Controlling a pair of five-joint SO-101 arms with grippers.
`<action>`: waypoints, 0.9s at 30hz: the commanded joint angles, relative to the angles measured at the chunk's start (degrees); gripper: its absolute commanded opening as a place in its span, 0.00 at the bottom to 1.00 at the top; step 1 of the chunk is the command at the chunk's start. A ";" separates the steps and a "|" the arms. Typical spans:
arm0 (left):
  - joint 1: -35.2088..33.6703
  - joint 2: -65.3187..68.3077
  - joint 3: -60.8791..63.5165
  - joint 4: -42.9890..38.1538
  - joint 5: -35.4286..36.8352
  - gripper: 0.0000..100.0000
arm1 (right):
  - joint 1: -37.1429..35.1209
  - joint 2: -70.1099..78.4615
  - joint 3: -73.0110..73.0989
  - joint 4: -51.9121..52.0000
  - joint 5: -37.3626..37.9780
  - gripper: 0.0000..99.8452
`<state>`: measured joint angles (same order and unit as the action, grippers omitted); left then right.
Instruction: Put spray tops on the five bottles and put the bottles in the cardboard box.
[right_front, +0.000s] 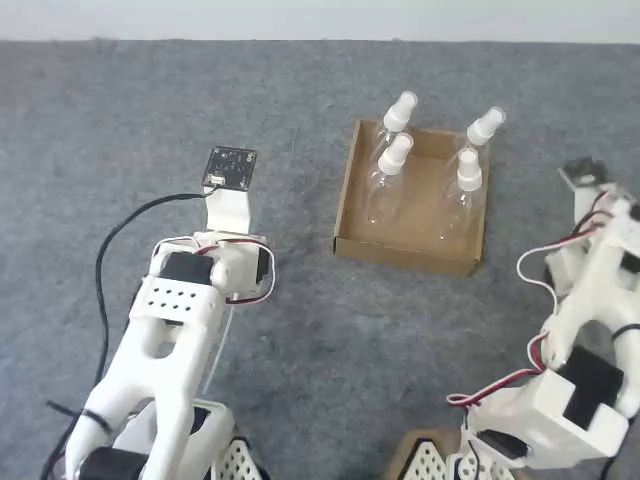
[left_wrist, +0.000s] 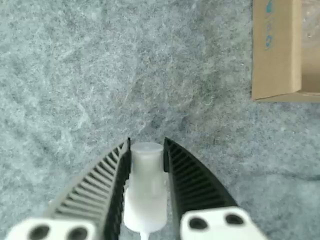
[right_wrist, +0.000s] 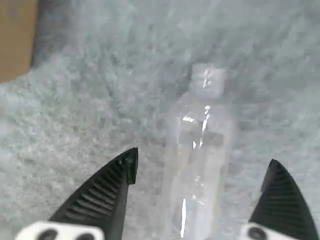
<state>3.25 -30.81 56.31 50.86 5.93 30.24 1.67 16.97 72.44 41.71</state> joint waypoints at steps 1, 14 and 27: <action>0.00 -2.55 -0.31 -1.23 0.44 0.02 | -1.27 -0.40 -8.35 6.02 7.91 0.33; 0.00 -2.55 -0.31 -1.23 0.44 0.02 | 1.19 14.20 -16.18 1.45 13.10 0.33; 0.09 -2.55 -0.31 -1.23 0.44 0.02 | 2.15 20.35 -20.40 1.19 11.16 0.16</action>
<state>3.25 -30.81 56.31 50.86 5.93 32.09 23.38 -0.09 74.55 53.76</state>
